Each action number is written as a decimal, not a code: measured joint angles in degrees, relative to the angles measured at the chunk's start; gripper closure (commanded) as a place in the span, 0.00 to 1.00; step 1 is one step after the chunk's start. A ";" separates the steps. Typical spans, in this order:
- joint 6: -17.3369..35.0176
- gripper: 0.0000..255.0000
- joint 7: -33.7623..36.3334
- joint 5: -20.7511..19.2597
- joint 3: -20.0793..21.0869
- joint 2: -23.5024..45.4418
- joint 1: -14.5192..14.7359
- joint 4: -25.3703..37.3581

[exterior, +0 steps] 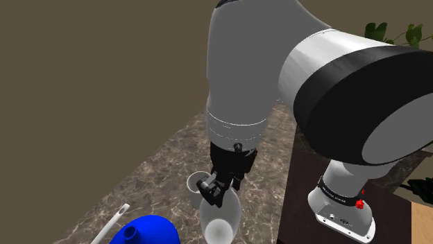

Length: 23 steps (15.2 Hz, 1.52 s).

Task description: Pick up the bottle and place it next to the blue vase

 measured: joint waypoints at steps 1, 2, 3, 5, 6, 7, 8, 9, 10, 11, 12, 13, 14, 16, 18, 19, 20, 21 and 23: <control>0.58 1.00 -0.11 0.17 0.09 -0.10 0.11 -0.68; 1.53 1.00 -0.18 0.33 0.44 0.03 0.08 -1.51; 2.34 1.00 -0.14 0.47 0.83 0.16 0.06 -2.14; 3.24 1.00 -0.10 0.58 1.27 0.37 -0.02 -2.78; 3.36 1.00 -0.06 0.58 1.37 0.44 -0.06 -2.82; 3.42 1.00 -0.06 0.58 1.40 0.46 -0.07 -2.85; 3.45 1.00 -0.05 0.59 1.42 0.47 -0.08 -2.86; 3.47 1.00 -0.05 0.59 1.43 0.48 -0.08 -2.87; 3.48 1.00 -0.05 0.59 1.43 0.48 -0.08 -2.88; 3.48 1.00 -0.05 0.60 1.44 0.47 -0.08 -2.88; 3.49 0.00 -0.05 0.60 1.44 0.48 -0.08 -2.89; 3.49 0.00 -0.05 0.59 1.44 0.48 -0.08 -2.88; 3.50 0.00 -0.05 0.59 1.44 0.48 -0.09 -2.87; 3.50 0.00 -0.05 0.59 1.44 0.48 -0.09 -2.87; 3.50 0.00 -0.05 0.59 1.44 0.48 -0.09 -2.87; 2.71 0.00 0.03 0.36 1.22 0.53 -0.20 -2.02; 1.13 0.00 -0.09 0.42 0.23 -0.27 0.29 -1.25; -0.48 0.00 0.03 0.05 -0.26 -0.27 0.18 0.32; -2.90 0.00 0.13 -0.25 -1.23 -0.70 0.36 2.25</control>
